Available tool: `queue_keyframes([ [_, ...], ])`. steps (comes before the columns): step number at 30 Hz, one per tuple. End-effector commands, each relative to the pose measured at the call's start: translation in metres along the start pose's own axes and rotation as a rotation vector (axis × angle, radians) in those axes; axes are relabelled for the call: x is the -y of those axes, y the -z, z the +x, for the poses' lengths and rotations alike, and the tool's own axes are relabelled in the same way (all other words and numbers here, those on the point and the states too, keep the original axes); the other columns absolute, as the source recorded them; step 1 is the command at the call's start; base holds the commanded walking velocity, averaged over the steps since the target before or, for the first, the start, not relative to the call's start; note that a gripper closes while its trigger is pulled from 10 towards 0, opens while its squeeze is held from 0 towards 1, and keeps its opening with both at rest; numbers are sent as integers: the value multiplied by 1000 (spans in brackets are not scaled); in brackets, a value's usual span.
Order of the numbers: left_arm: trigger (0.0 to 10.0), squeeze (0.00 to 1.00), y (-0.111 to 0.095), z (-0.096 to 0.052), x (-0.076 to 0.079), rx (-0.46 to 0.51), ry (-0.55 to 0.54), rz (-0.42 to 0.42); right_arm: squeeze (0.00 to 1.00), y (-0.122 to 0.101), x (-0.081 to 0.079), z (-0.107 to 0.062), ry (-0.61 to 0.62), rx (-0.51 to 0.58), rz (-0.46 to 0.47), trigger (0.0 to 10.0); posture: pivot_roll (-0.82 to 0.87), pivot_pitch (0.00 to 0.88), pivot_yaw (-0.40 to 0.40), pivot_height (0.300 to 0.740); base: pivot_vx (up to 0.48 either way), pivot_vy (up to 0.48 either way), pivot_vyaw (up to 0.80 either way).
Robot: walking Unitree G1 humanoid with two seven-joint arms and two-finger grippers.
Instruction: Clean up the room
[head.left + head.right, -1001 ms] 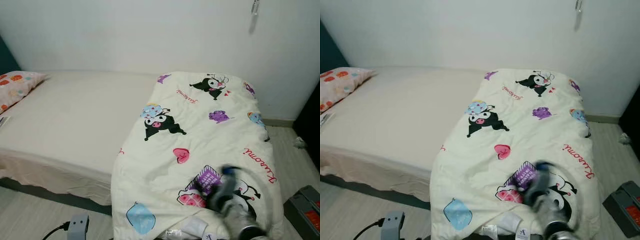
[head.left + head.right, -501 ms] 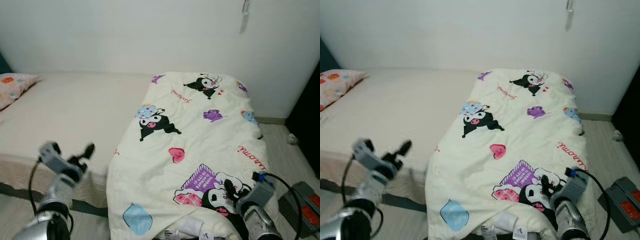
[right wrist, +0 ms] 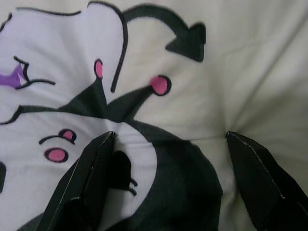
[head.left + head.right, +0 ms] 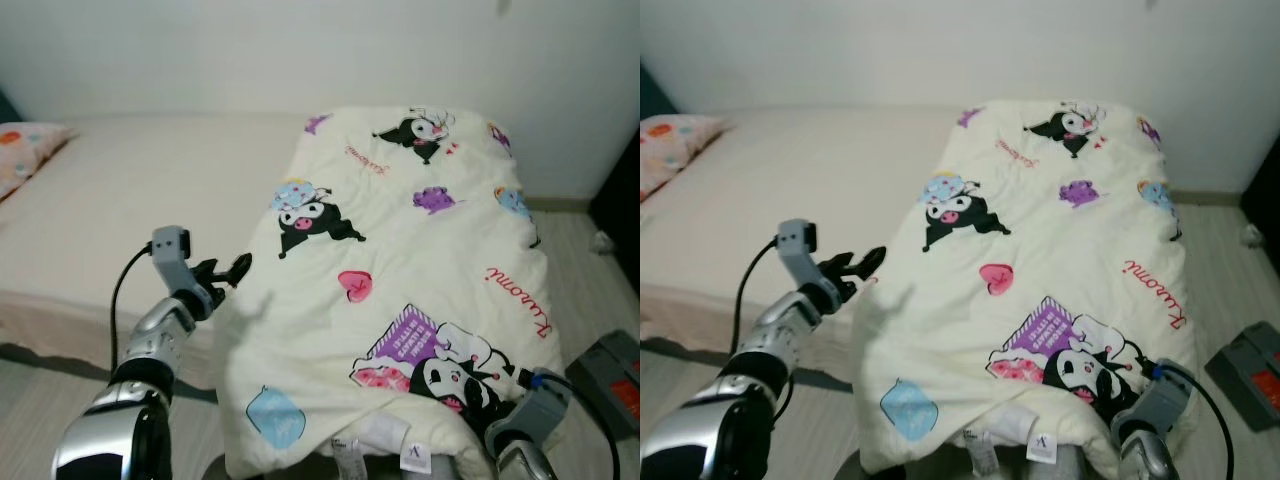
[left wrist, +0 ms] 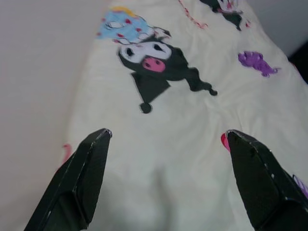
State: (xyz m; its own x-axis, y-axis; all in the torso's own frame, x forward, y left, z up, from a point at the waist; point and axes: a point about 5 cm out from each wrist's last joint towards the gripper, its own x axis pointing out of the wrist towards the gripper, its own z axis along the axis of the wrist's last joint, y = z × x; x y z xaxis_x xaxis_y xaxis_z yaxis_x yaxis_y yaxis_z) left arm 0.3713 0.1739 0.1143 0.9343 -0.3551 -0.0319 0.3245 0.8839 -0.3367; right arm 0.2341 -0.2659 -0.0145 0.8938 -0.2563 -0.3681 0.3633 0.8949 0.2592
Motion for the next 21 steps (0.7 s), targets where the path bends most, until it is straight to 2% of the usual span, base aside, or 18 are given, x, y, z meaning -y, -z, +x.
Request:
queue_keyframes([
  [1,10000,1000,5,-2,-5,-41,-28,16,0,11,-1,-6,-15,-32,-1,10000,-132,284,159,547,0,0,0],
  [2,10000,1000,1,2,-4,-51,-63,42,0,5,-2,-10,-33,10,-12,10000,-153,345,173,547,0,0,0],
  [3,10000,1000,1,2,-4,-51,-63,42,0,5,-2,-10,-33,10,-12,10000,-153,345,173,547,0,0,0],
  [6,10000,1000,-5,5,-5,-61,-128,77,0,-6,-4,-25,-62,84,-40,10000,-176,402,185,547,0,0,0],
  [13,10000,1000,-5,2,-13,-66,-197,78,0,-11,-6,-34,-77,108,-51,10000,-188,424,186,547,0,0,0],
  [14,10000,0,-5,-2,-21,-67,-255,46,0,-16,-7,-41,-95,126,-58,10000,-207,443,184,547,0,0,0],
  [15,10000,0,-2,-5,-26,-74,-277,-24,0,-22,-8,-47,-109,143,-67,10000,-216,446,184,547,0,0,0],
  [16,10000,0,-2,-5,-26,-74,-277,-24,0,-22,-8,-47,-109,143,-67,10000,-216,446,184,547,0,0,0],
  [18,10000,0,4,-8,-27,-88,-266,-104,0,-32,-8,-57,-123,173,-83,10000,-234,456,185,547,0,0,0],
  [21,10000,0,9,-8,-25,-103,-246,-118,0,-40,-5,-64,-118,187,-96,10000,-250,462,182,547,0,0,0],
])
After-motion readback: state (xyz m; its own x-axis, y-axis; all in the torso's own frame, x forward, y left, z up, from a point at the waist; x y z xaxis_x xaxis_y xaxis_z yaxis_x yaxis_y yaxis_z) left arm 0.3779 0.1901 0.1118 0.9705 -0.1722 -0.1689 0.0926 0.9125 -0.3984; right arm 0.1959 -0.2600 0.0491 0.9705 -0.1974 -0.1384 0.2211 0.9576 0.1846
